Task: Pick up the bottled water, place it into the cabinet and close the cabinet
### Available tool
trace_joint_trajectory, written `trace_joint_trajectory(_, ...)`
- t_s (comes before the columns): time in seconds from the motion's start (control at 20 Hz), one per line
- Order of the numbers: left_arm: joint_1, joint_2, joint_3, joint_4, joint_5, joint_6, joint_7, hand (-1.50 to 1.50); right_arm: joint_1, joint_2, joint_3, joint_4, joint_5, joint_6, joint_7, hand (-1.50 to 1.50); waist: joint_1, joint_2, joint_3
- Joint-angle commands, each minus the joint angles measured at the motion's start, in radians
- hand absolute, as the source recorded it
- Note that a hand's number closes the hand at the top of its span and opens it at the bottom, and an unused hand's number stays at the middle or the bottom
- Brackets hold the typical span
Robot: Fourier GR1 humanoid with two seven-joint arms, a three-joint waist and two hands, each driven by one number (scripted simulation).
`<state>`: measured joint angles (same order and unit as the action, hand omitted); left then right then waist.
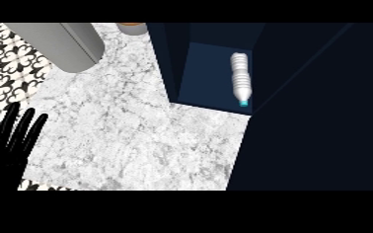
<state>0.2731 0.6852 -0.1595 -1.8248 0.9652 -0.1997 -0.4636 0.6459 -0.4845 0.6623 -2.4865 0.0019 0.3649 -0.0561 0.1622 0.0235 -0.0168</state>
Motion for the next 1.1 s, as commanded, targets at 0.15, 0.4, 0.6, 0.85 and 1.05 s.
trace_joint_trajectory(0.15,0.004,0.038,0.022,-0.010,0.019,-0.046,0.014,-1.50,-0.125,0.045,0.151,-0.021,-0.003,0.046,0.108,1.50,0.055,0.007,-0.004)
trace_joint_trajectory(0.4,-0.015,0.045,0.017,-0.003,0.024,-0.060,0.028,-1.50,-0.234,-0.031,0.089,-0.033,0.026,0.120,0.141,-1.50,0.082,0.014,-0.011)
trace_joint_trajectory(0.6,-0.025,0.053,0.033,0.012,0.027,-0.068,0.027,-1.50,-0.291,-0.023,0.082,-0.026,0.006,0.126,0.155,1.50,0.075,0.011,-0.012)
trace_joint_trajectory(0.85,-0.015,0.072,0.050,0.019,0.039,-0.082,0.035,-1.50,-0.331,-0.016,0.072,-0.008,-0.010,0.123,0.191,1.50,0.079,0.010,-0.012)
trace_joint_trajectory(1.05,-0.015,0.077,0.056,0.033,0.043,-0.090,0.038,-1.50,-0.369,-0.024,0.056,-0.009,-0.011,0.133,0.204,1.50,0.077,0.010,-0.015)
